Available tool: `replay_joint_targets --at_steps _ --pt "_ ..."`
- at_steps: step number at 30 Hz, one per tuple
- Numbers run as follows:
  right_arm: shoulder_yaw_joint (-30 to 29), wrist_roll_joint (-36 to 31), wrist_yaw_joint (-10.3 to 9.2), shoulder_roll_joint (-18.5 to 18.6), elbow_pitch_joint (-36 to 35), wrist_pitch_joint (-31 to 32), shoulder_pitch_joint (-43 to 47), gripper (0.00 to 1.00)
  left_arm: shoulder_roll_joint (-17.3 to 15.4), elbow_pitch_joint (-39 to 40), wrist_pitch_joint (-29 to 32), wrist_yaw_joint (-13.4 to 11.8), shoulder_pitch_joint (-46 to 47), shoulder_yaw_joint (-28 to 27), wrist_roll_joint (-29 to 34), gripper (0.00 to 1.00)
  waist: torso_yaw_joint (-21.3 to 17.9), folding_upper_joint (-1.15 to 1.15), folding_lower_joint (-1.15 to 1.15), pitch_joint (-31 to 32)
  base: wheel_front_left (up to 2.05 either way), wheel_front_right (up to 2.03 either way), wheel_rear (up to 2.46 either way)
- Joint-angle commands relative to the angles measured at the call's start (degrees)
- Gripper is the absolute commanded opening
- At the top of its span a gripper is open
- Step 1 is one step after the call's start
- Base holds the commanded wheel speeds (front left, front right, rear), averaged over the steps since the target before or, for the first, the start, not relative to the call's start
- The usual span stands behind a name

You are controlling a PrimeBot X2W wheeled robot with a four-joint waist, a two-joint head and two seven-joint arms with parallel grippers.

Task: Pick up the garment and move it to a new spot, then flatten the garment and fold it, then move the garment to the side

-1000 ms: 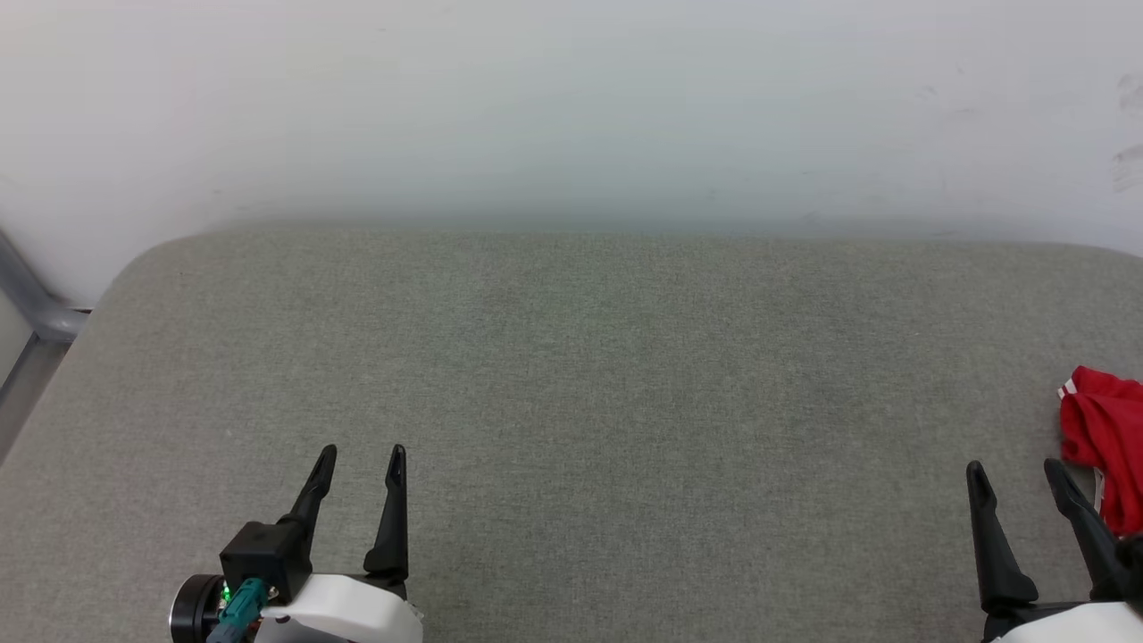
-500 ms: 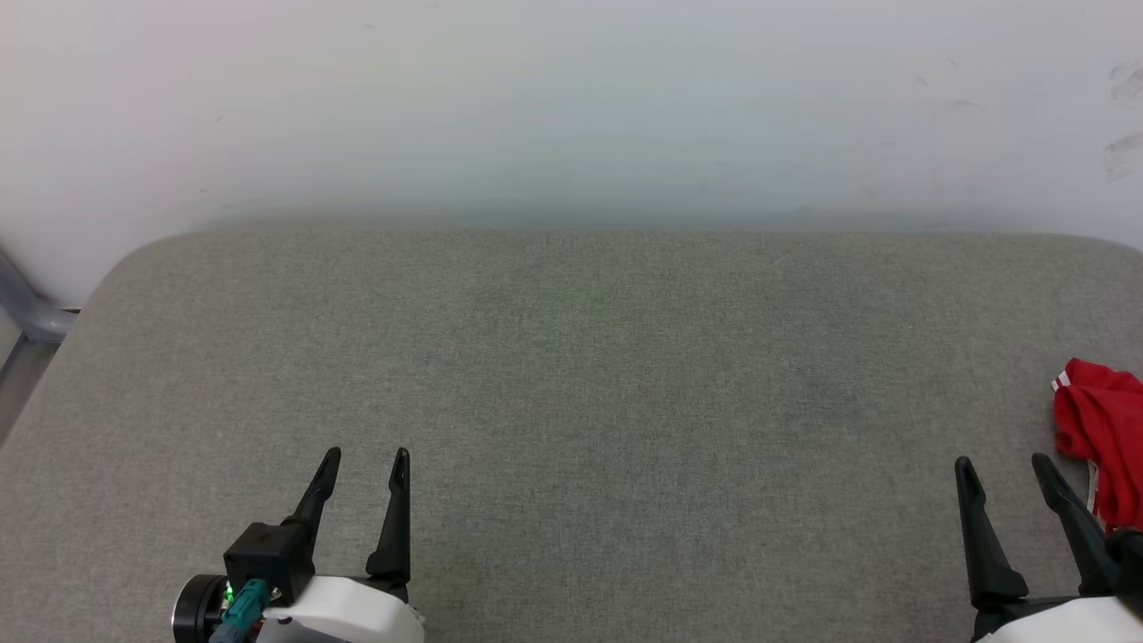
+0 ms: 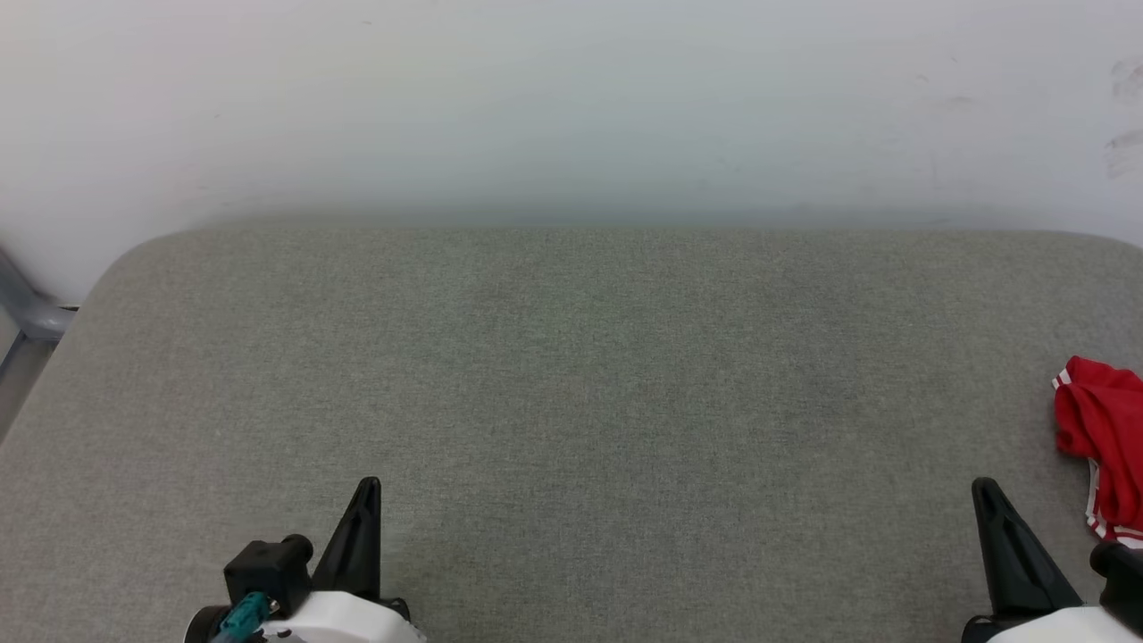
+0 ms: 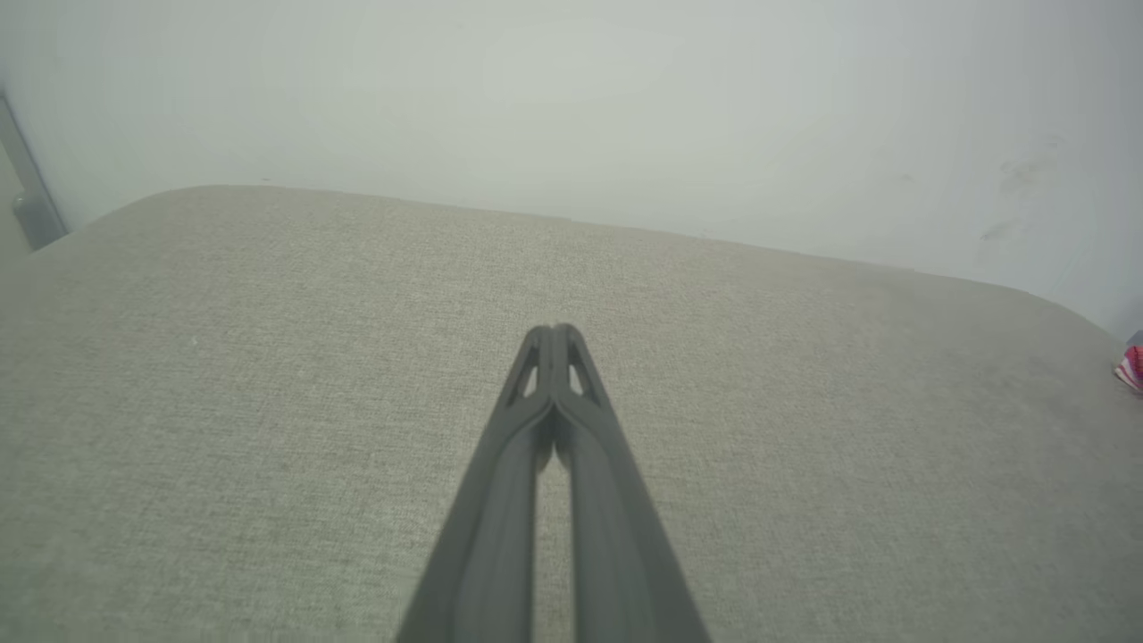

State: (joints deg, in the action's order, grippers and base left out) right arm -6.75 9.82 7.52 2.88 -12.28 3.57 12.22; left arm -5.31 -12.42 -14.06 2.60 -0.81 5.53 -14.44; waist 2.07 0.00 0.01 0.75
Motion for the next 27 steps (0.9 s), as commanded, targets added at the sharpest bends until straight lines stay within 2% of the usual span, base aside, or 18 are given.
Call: replay_joint_targets --at_steps 1,27 --pt "0.18 3.27 0.00 0.14 -0.08 -0.19 -0.95 0.00 -0.15 0.65 0.68 0.28 1.36 -0.74 -2.77 0.00 -0.03 0.00 0.00 -0.01 0.00 0.00 0.00" --pt "1.46 30.38 -0.01 1.19 8.57 -0.17 -6.94 0.00 0.71 0.18 7.03 1.84 3.28 -4.31 -27.40 0.00 -0.47 0.00 0.00 -0.21 0.00 0.00 0.00"
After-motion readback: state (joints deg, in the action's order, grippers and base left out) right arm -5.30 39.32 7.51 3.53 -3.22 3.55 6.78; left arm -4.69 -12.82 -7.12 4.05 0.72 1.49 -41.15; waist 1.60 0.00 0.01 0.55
